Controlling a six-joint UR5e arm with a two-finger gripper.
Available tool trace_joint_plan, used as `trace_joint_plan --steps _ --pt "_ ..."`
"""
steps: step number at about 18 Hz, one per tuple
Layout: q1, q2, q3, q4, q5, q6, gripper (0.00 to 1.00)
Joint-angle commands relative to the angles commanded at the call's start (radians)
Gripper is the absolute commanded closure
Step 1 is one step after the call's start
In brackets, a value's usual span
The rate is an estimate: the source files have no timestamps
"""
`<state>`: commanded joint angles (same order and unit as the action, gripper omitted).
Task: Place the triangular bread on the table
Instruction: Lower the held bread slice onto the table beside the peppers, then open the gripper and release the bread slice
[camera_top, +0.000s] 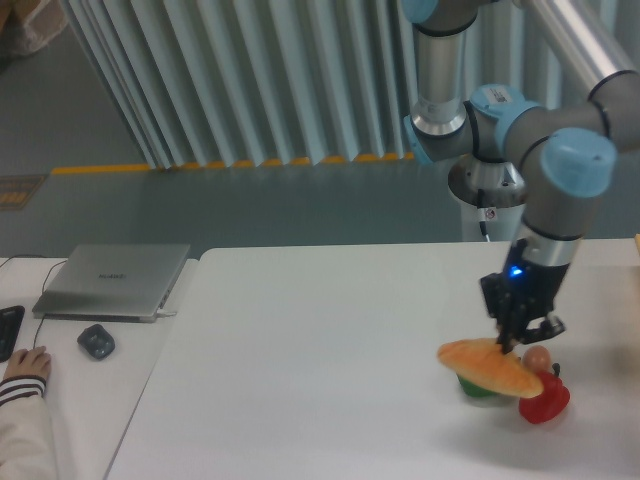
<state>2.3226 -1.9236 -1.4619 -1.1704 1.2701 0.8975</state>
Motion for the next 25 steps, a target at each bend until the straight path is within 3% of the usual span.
trace_joint_plan --steps 3,4,7,9,13,17,25 --pt "-0.051 -0.011 -0.014 0.002 0.038 -0.041 0.90" --pt "-0.075 -0.023 -0.012 0.002 0.104 -0.043 0.90" --pt "-0.089 -0.035 -0.005 0.006 0.155 -0.042 0.90" --pt "-0.083 -0.040 -0.005 0.044 0.166 -0.040 0.90" --pt "-0.081 -0.084 -0.005 0.110 0.331 -0.043 0.90" --pt "-0.066 -0.106 -0.002 0.149 0.337 -0.048 0.89" --pt "-0.066 -0.126 0.002 0.163 0.341 -0.084 0.84"
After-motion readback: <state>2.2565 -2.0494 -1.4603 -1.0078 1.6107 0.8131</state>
